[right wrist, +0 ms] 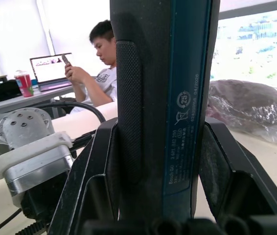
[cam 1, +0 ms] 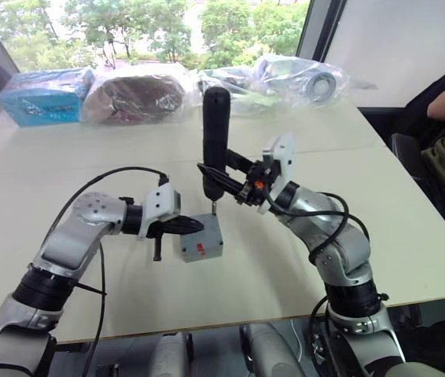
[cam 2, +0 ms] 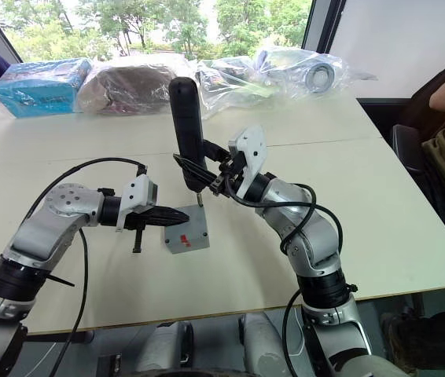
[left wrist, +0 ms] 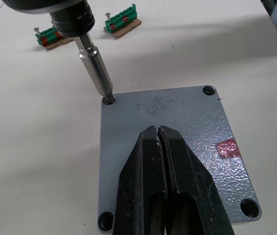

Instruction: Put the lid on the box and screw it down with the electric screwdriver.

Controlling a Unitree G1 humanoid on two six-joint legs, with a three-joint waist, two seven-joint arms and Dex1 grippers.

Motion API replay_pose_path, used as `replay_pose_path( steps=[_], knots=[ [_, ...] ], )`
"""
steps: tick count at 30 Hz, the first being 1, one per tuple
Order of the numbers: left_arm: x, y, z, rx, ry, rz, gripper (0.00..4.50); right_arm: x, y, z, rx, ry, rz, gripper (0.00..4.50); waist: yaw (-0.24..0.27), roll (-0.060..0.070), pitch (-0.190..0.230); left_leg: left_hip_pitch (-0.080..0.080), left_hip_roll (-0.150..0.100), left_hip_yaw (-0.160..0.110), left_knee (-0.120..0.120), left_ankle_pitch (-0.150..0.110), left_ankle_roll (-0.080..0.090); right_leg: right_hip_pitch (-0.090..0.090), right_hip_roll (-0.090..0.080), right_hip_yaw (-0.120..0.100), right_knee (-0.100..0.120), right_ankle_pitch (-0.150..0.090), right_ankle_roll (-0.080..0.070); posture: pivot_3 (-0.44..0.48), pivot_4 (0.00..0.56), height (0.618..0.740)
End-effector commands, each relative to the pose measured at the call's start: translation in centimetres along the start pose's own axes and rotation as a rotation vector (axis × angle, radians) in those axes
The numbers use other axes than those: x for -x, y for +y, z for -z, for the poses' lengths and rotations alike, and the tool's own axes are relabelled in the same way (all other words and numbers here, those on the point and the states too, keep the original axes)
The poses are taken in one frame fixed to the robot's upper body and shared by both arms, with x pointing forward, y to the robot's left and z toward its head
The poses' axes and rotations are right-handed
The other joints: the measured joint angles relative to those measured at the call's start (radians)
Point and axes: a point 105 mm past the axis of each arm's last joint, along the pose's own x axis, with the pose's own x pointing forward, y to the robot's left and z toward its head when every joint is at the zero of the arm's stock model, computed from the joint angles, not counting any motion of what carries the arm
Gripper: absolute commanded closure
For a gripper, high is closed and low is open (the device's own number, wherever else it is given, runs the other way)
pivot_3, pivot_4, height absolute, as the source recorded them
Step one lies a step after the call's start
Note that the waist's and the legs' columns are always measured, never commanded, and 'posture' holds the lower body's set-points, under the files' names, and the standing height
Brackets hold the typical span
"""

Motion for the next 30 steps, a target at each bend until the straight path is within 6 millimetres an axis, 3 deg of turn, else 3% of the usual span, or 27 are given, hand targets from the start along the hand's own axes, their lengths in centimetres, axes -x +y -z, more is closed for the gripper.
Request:
replay_pose_path(
  steps=[1,21,30],
  knots=[
    [0.1,-0.5,1.9,0.048,0.076,0.006,4.5,0.0,0.7,-0.3,0.047,-0.016,-0.034,2.88,0.0,0.0,0.0,0.0,0.0,0.0,0.0,0.0,0.0,0.0,0.0,0.0,0.0,0.0,0.0,0.0,0.15,0.74],
    [-0.3,-0.8,2.2,0.049,0.085,0.02,4.5,-0.1,0.0,-0.4,0.12,0.017,-0.086,2.88,0.001,0.0,0.0,0.001,0.0,0.0,0.0,0.0,0.0,0.002,0.0,0.0,-0.001,0.0,-0.001,0.0,0.15,0.74],
    [-0.4,-0.9,2.2,0.047,0.088,0.016,4.5,0.4,0.0,4.0,-0.051,0.197,-0.053,2.88,0.0,0.0,-0.008,0.003,0.0,0.0,0.0,0.0,0.0,0.003,0.0,0.0,-0.001,-0.001,-0.001,0.0,0.15,0.74]
  ],
)
